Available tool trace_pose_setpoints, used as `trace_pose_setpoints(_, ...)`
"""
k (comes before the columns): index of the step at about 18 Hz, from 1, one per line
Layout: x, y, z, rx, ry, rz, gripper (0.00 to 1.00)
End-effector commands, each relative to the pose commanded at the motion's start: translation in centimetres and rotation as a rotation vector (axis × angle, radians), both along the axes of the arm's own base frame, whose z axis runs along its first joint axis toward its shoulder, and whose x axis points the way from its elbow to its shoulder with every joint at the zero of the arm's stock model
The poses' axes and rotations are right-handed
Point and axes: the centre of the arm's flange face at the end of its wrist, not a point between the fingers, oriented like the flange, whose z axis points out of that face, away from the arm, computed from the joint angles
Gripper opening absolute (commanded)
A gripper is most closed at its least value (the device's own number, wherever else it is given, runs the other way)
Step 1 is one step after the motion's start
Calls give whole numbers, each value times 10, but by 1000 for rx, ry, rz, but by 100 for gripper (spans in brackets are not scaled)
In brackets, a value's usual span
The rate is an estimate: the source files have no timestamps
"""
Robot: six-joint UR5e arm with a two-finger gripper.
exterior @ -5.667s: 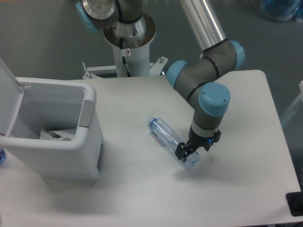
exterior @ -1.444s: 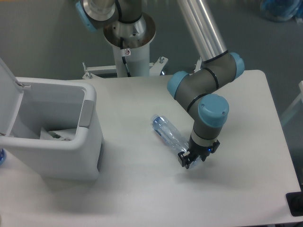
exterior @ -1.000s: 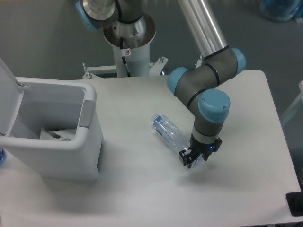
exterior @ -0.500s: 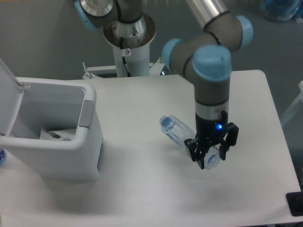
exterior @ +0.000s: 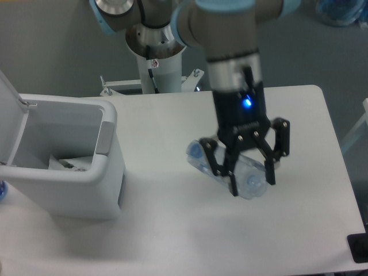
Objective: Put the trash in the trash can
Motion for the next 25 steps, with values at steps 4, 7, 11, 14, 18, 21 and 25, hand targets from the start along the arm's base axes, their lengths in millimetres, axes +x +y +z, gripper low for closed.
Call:
trace_pose_setpoints(4, 42, 0, 31, 37, 34, -45, 66)
trace_pose_setpoints(7, 71, 4, 43, 73, 20, -59, 66)
trace_pose_setpoints(11, 101, 18, 44, 77, 15, -111, 66)
trace_pose_setpoints(14, 121, 42, 21, 48, -16, -163, 66)
trace_pose_setpoints(18, 170, 68, 1, 19, -42, -253, 66)
trace_pose_setpoints(21, 189, 74, -19, -10, -67, -282, 66)
trace_pose_setpoints(25, 202, 81, -40, -31, -111, -287, 66)
